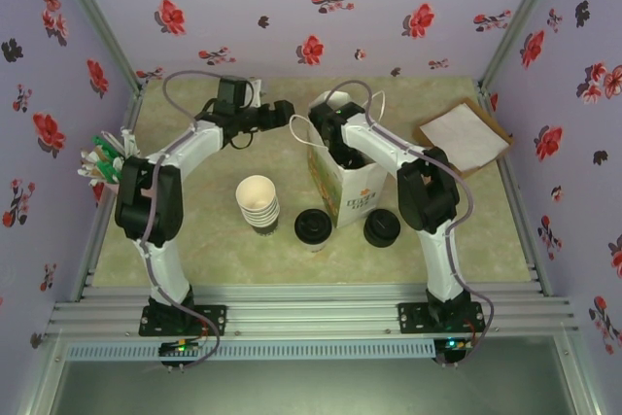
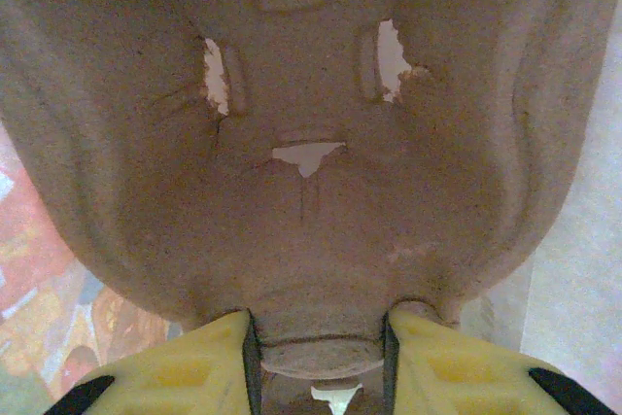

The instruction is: Pack the takeout coffee

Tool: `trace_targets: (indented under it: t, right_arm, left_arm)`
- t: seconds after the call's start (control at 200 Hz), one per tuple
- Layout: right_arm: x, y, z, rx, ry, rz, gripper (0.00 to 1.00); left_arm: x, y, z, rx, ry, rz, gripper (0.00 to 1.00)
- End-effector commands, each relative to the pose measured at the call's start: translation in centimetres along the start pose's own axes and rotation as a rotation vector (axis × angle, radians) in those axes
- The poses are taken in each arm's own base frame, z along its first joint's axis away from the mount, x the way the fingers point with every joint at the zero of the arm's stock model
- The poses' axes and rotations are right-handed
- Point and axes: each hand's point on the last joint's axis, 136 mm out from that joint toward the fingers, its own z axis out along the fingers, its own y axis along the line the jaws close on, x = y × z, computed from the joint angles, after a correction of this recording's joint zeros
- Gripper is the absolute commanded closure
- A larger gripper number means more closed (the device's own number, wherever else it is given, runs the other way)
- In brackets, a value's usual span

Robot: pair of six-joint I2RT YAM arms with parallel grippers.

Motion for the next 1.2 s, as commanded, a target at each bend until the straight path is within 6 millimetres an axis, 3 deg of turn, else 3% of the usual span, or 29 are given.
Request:
trace_targets:
  t: [0.0, 0.26, 0.685, 0.995, 1.195]
  right_arm:
    - [0.2, 0.2, -0.8, -0.001, -0.014, 0.014, 0.61]
    - [-0.7, 0.4, -3.9, -0.024, -0.085, 0.012, 0.48]
    - [-1.9, 0.4, -9.9, -0.050, -0.208, -0.008, 0.37]
    - [-0.8, 0.3, -17.6, -0.133, -0.380, 0.010, 0.29]
    - [0.5, 0.9, -22.9, -0.238, -0.512, 0.014, 0.17]
  left_arm:
    - [-1.7, -1.1, -2.5, 0.001, -0.078, 0.007, 0.09]
    - [-2.4, -2.3, -5.8, -0.011, -0.135, 0.003, 0.07]
    - [-1.3, -2.1, -9.6, -0.087, -0.161, -0.023, 0.05]
    - [0.9, -2.7, -13.4, -0.119, -0.130, -0.037, 0.05]
    - [3.0, -3.7, -16.4, -0.117, -0.118, -0.026, 0.04]
